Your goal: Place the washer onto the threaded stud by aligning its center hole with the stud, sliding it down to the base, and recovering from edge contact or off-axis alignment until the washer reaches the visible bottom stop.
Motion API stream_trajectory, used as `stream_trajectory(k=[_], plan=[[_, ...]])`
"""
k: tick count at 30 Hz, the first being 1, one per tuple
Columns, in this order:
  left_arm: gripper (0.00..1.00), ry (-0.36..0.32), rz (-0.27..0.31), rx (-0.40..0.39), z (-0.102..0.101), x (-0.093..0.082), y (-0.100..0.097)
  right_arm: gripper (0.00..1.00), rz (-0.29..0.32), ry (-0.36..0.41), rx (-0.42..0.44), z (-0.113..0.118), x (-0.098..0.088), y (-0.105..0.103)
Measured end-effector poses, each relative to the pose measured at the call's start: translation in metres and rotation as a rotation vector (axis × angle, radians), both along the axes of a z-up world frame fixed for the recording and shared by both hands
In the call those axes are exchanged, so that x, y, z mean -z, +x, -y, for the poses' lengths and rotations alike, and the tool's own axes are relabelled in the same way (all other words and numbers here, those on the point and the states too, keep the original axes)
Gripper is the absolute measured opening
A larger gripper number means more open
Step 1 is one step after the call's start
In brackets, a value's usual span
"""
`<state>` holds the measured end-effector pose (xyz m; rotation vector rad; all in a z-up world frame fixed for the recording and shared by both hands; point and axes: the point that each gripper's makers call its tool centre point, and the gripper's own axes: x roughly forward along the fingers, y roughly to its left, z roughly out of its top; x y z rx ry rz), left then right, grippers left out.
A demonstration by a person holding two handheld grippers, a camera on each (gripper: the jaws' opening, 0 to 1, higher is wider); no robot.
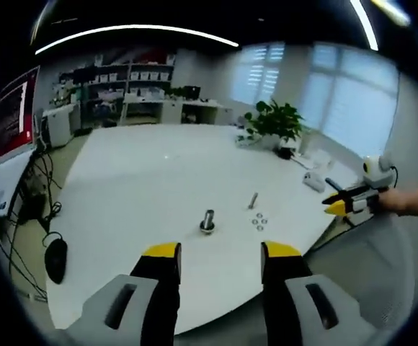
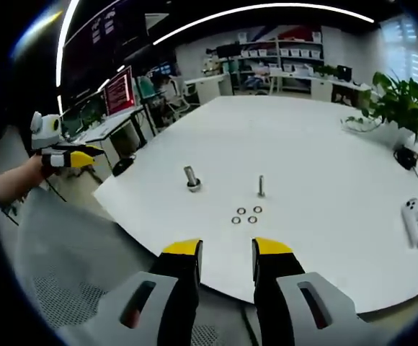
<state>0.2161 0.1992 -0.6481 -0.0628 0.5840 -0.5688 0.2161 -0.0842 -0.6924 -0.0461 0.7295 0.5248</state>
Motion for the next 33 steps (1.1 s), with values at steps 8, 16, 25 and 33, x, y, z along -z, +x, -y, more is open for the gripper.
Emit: stream_trajectory(k=[8, 16, 25, 33], plan=[[0.41, 0.021, 0.046, 0.050, 0.008, 0.004, -0.008, 0.30, -0.033, -0.074, -0.007, 0.006, 0.010, -0.003], [0.41, 0.008, -0.012, 0.120, 0.021, 0.015, -0.019, 0.30, -0.011, -0.113, 0.052, 0.018, 0.007, 0.000], [0.41, -0.026, 0.034, 0.123, 0.023, 0.004, -0.016, 0.30, 0.010, -0.112, 0.098, 0.026, 0.002, 0.003], [0.40, -0.037, 0.055, 0.096, 0.018, 0.000, -0.014, 0.30, 0.038, -0.113, 0.054, 0.015, -0.003, 0.002]])
